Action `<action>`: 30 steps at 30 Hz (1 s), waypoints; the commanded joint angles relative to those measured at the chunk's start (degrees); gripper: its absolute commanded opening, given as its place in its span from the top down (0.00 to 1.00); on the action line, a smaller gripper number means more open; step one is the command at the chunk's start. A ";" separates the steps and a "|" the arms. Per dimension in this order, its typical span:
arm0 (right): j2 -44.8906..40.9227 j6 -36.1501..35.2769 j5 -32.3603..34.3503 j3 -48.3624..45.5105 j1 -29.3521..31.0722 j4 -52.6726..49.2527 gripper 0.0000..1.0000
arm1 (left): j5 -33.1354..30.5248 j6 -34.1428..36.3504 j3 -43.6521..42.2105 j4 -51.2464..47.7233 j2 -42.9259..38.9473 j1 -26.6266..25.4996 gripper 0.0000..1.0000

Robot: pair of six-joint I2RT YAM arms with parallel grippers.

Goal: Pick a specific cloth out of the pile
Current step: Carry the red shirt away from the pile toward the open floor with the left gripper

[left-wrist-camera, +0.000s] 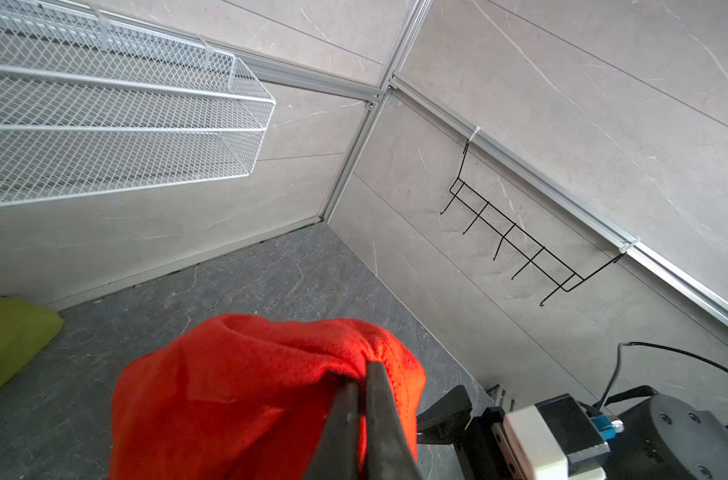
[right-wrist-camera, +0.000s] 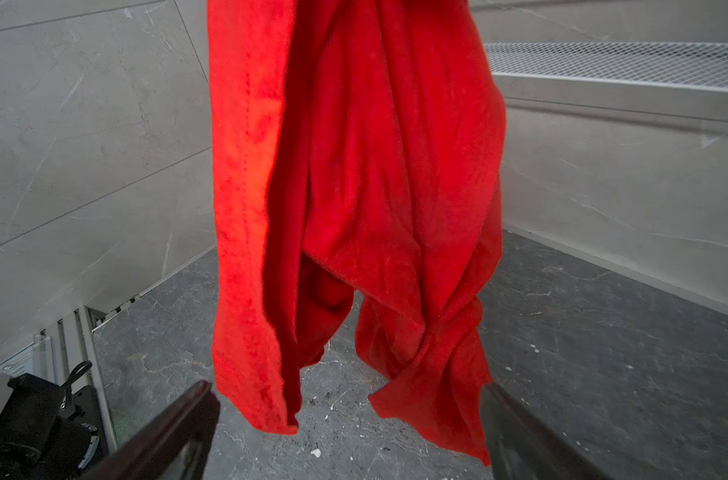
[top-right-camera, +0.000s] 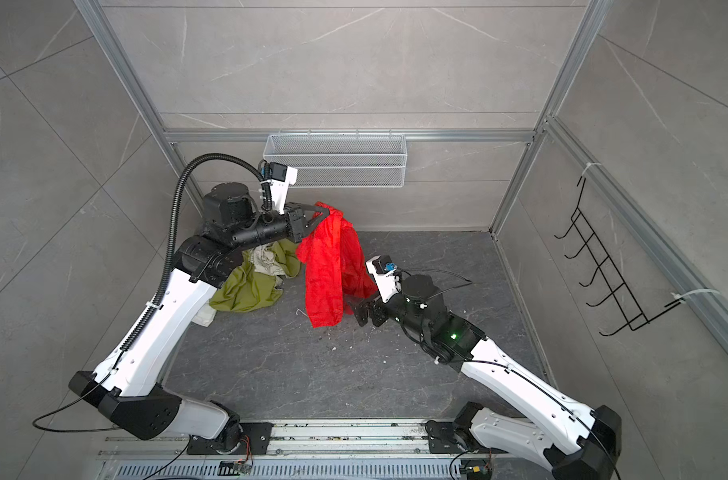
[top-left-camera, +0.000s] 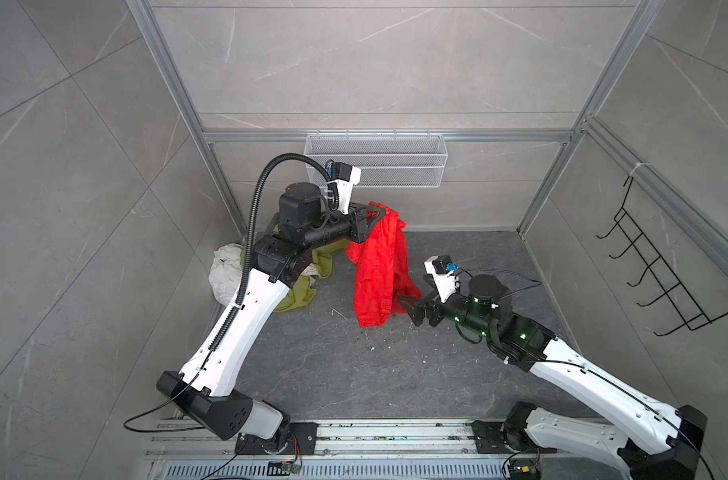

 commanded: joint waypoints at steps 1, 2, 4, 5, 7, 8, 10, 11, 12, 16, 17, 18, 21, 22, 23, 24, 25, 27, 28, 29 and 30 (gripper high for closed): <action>-3.03 -0.84 2.39 -1.12 -0.26 -2.83 0.00 | -1.12 1.79 3.11 3.85 0.40 -1.03 1.00; -3.65 -0.86 2.73 -1.39 -0.29 -3.20 0.00 | -1.26 1.86 3.28 3.85 0.65 -1.37 1.00; -4.89 -0.93 3.55 -1.78 -0.27 -4.03 0.00 | -1.71 2.12 3.63 3.93 1.26 -2.33 1.00; -5.51 -0.93 4.01 -1.97 -0.28 -4.52 0.00 | -1.96 2.28 3.88 4.02 1.61 -2.75 1.00; -6.56 -0.99 4.69 -2.09 -0.26 -5.27 0.00 | -2.37 2.38 4.38 4.22 2.24 -3.77 1.00; -7.07 -0.96 5.00 -2.26 -0.29 -5.47 0.00 | -2.44 2.47 4.61 4.22 2.62 -4.21 1.00; -8.24 -0.96 5.60 -2.80 -0.27 -5.87 0.00 | -2.63 2.61 5.36 4.04 3.22 -5.18 1.00; -8.79 -0.91 6.03 -3.05 -0.29 -6.09 0.00 | -2.84 2.70 5.70 3.87 3.53 -5.57 1.00; -9.34 -0.83 6.30 -3.35 -0.21 -6.14 0.00 | -3.00 2.82 6.06 3.67 3.71 -5.95 1.00; -10.81 -0.84 6.98 -4.14 -0.36 -6.86 0.00 | -3.40 3.08 7.20 3.46 4.66 -7.36 1.00; -11.10 -0.82 7.11 -4.18 -0.35 -7.18 0.00 | -3.50 3.18 7.58 3.25 4.96 -7.84 1.00; -11.43 -0.89 7.21 -4.20 -0.27 -7.41 0.00 | -3.71 3.26 8.07 3.12 5.28 -8.33 1.00; -12.31 -1.06 7.69 -4.31 -0.34 -7.92 0.00 | -4.08 3.57 9.22 2.79 6.14 -9.57 1.00; -12.57 -1.23 7.86 -4.29 -0.29 -8.02 0.00 | -4.21 3.69 9.55 2.72 6.32 -9.93 1.00; -12.83 -1.32 7.99 -4.33 -0.31 -8.16 0.00 | -4.33 3.79 9.87 2.62 6.63 -10.23 1.00; -13.04 -1.37 8.16 -4.38 -0.32 -8.29 0.00 | -4.44 3.84 10.19 2.54 6.90 -10.53 1.00; -13.23 -1.36 8.31 -4.38 -0.38 -8.44 0.00 | -4.53 3.85 10.38 2.53 7.15 -10.66 1.00; -13.54 -1.38 8.53 -4.68 -0.35 -8.47 0.00 | -4.65 3.81 10.43 2.35 7.51 -10.77 1.00; -13.66 -1.39 8.60 -4.89 -0.33 -8.42 0.00 | -4.74 3.85 10.31 2.28 7.61 -10.87 1.00; -13.68 -1.40 8.61 -5.06 -0.32 -8.38 0.00 | -4.88 3.93 9.96 2.36 7.71 -10.86 1.00; -13.68 -1.38 8.63 -5.08 -0.31 -8.34 0.00 | -5.07 3.84 9.50 2.51 7.66 -10.90 1.00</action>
